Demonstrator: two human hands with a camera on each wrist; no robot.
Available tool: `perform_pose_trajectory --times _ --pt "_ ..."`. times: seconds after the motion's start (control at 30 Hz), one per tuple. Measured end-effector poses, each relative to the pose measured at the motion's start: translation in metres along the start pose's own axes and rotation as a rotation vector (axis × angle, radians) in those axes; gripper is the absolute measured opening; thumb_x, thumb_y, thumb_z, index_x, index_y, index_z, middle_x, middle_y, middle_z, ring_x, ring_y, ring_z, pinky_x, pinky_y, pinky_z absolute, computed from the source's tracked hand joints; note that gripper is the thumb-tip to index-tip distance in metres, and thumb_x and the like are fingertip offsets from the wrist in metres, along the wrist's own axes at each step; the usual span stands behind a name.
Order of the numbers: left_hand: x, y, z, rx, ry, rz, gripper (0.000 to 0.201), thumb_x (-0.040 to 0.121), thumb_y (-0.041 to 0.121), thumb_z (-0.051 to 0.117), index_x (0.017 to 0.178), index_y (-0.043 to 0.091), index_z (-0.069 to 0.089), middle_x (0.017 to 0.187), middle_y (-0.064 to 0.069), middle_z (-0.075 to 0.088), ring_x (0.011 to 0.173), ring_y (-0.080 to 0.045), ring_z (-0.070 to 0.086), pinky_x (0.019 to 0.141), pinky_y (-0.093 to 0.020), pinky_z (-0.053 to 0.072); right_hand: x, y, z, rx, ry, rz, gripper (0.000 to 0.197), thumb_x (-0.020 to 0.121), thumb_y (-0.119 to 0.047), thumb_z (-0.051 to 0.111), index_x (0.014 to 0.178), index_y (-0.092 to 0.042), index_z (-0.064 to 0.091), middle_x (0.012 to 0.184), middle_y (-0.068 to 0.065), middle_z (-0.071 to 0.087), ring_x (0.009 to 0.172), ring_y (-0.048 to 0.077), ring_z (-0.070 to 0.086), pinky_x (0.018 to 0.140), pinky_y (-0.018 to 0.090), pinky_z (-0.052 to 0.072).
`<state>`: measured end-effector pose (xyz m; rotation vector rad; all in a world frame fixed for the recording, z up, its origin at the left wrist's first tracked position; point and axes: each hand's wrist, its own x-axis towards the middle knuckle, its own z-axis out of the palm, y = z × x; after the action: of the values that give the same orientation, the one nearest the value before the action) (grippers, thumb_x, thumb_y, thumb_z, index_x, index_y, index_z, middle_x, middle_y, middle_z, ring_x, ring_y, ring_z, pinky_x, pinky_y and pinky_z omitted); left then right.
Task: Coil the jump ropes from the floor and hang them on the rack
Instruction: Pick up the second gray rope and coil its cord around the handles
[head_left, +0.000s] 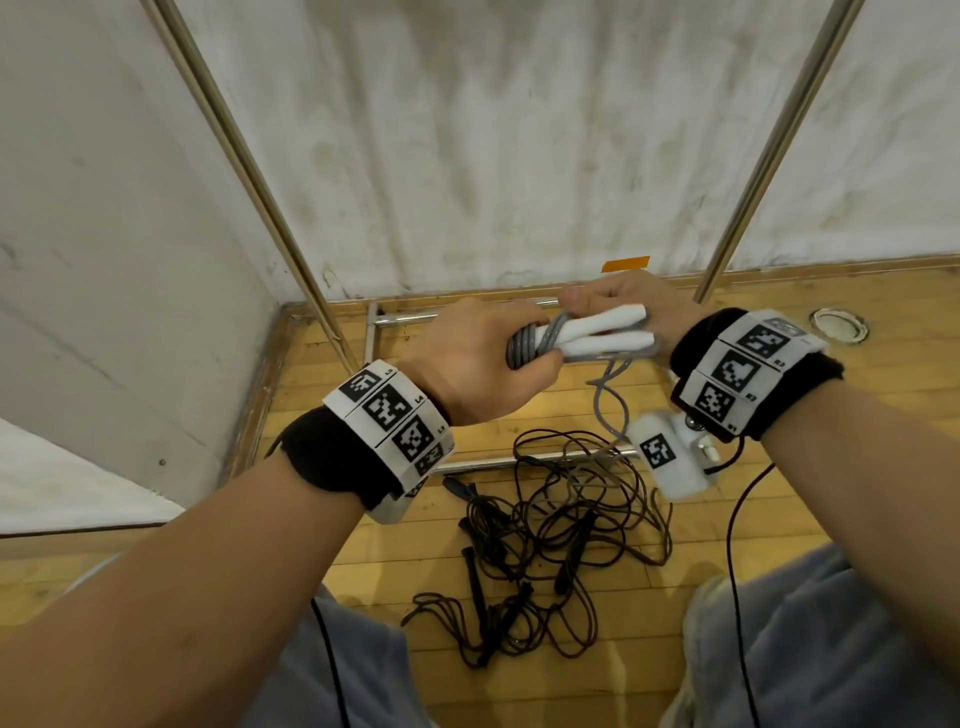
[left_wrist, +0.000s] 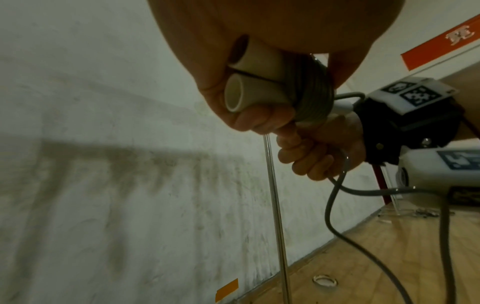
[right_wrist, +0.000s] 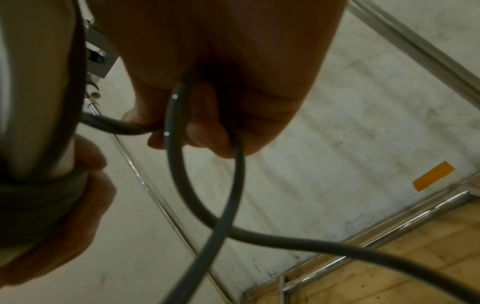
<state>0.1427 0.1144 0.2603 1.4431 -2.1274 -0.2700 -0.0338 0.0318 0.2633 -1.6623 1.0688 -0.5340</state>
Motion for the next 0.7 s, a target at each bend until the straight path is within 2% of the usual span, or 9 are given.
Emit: perform_pose_trajectory --times 0.07,0.1,0.13,0.3,0.4,0.47,0.53,0.63,0.7 --pt "0.001 0.0 -0.001 -0.018 0.051 -0.049 0.024 0.085 0.039 0.058 0.091 0.016 0.062 0.058 0.011 0.05 0.051 -0.007 0.048 0.046 -0.022 0.033 0.001 0.0 0.007 0.125 0.012 0.013 0.022 0.087 -0.022 0.059 0.085 0.0 0.062 0.059 0.009 0.05 0.049 0.022 0.043 0.041 0.023 0.04" --pt "0.002 0.0 -0.001 -0.039 0.074 -0.082 0.022 0.087 0.038 0.059 0.092 0.017 0.06 0.058 0.01 0.05 0.049 -0.007 0.048 0.044 -0.02 0.033 0.001 0.001 0.012 0.133 0.017 0.016 0.014 0.093 -0.014 0.052 0.085 -0.005 0.06 0.055 0.004 0.049 0.043 0.015 0.042 0.039 0.022 0.038" --pt "0.003 -0.001 -0.002 -0.07 0.097 -0.118 0.019 0.087 0.037 0.06 0.092 0.019 0.058 0.058 0.01 0.051 0.048 -0.006 0.048 0.043 -0.018 0.033 0.001 0.002 0.017 0.114 0.025 0.011 0.018 0.096 -0.009 0.046 0.082 -0.008 0.057 0.052 0.0 0.048 0.038 0.01 0.04 0.039 0.022 0.036" --pt "0.01 -0.005 -0.01 -0.191 0.266 -0.23 0.016 0.086 0.041 0.051 0.077 0.028 0.047 0.058 0.009 0.051 0.05 -0.001 0.049 0.044 -0.014 0.032 -0.002 -0.003 0.044 0.125 0.136 -0.124 0.033 0.099 -0.021 0.04 0.068 -0.021 0.053 0.043 -0.013 0.04 0.04 0.008 0.029 0.044 0.024 0.025" --pt "0.015 -0.008 -0.015 -0.307 0.38 -0.29 0.017 0.088 0.04 0.049 0.075 0.029 0.047 0.059 0.004 0.056 0.049 -0.01 0.053 0.048 -0.028 0.043 -0.005 -0.008 0.057 -0.156 0.265 -0.336 0.025 0.097 -0.026 0.043 0.073 -0.025 0.05 0.053 -0.013 0.043 0.045 0.002 0.039 0.047 0.018 0.029" --pt "0.016 -0.007 -0.016 -0.358 0.393 -0.288 0.013 0.089 0.038 0.049 0.081 0.028 0.049 0.06 0.003 0.058 0.048 -0.012 0.053 0.049 -0.033 0.045 -0.006 -0.008 0.06 -0.319 0.306 -0.387 0.016 0.095 -0.025 0.047 0.079 -0.021 0.05 0.06 -0.011 0.044 0.053 -0.004 0.044 0.048 0.011 0.03" --pt "0.017 -0.005 -0.015 -0.365 0.374 -0.282 0.014 0.089 0.038 0.049 0.092 0.024 0.05 0.063 0.003 0.061 0.049 -0.013 0.053 0.051 -0.036 0.047 -0.007 -0.007 0.058 -0.385 0.309 -0.368 0.014 0.095 -0.023 0.048 0.083 -0.019 0.053 0.063 -0.01 0.049 0.059 0.001 0.048 0.052 0.017 0.03" --pt "0.016 0.0 -0.013 -0.332 0.338 -0.259 0.021 0.09 0.038 0.048 0.107 0.026 0.048 0.061 0.003 0.06 0.05 -0.012 0.053 0.052 -0.035 0.049 -0.003 -0.001 0.05 -0.778 0.438 -0.341 0.026 0.097 -0.027 0.044 0.1 -0.012 0.065 0.088 0.006 0.061 0.089 0.028 0.052 0.069 0.032 0.034" --pt "0.016 0.004 -0.012 -0.295 0.311 -0.23 0.022 0.091 0.036 0.048 0.111 0.027 0.048 0.065 -0.001 0.062 0.053 -0.013 0.055 0.053 -0.036 0.048 0.001 -0.002 0.046 -0.872 0.51 -0.28 0.03 0.098 -0.028 0.04 0.107 -0.011 0.063 0.097 0.01 0.057 0.087 0.026 0.047 0.068 0.031 0.03"
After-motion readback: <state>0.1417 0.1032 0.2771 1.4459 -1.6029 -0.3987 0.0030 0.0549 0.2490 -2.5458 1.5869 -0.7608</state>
